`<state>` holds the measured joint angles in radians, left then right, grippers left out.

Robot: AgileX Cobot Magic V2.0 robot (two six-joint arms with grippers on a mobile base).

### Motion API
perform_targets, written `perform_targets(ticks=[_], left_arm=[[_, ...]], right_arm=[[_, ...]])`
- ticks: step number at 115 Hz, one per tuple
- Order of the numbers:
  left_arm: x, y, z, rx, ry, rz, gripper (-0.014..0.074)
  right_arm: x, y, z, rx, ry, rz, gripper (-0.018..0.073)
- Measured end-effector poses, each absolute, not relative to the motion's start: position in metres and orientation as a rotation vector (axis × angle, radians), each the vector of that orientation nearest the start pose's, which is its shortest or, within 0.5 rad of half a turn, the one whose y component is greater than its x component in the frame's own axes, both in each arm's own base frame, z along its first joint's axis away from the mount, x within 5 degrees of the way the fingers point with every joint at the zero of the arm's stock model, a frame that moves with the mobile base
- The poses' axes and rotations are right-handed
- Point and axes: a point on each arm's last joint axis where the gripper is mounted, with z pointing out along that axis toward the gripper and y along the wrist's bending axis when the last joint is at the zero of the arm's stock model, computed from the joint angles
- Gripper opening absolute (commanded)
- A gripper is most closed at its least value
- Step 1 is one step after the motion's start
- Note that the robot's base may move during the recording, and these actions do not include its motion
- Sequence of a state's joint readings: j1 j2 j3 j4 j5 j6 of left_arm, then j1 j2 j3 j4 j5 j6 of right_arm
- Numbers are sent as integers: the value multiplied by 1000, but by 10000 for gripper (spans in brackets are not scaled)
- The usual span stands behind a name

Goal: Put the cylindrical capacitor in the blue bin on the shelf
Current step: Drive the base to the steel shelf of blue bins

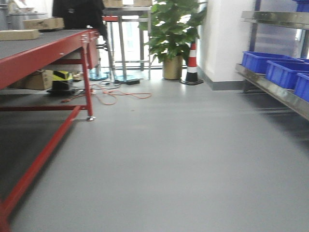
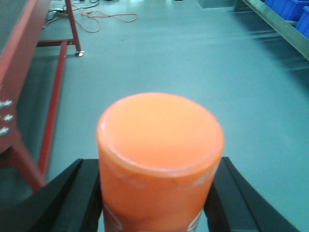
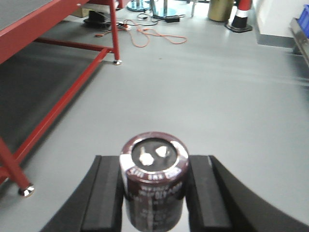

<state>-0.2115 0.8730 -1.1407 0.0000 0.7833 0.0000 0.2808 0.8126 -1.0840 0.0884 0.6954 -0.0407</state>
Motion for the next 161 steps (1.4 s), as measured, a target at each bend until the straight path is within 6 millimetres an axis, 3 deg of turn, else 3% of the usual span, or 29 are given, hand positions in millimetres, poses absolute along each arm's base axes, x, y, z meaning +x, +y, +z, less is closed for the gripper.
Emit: perform_targets(ticks=[161], left_arm=[[155, -33, 434, 211, 1991, -136, -111]], right_arm=[[140, 46, 433, -280, 1893, 262, -162]])
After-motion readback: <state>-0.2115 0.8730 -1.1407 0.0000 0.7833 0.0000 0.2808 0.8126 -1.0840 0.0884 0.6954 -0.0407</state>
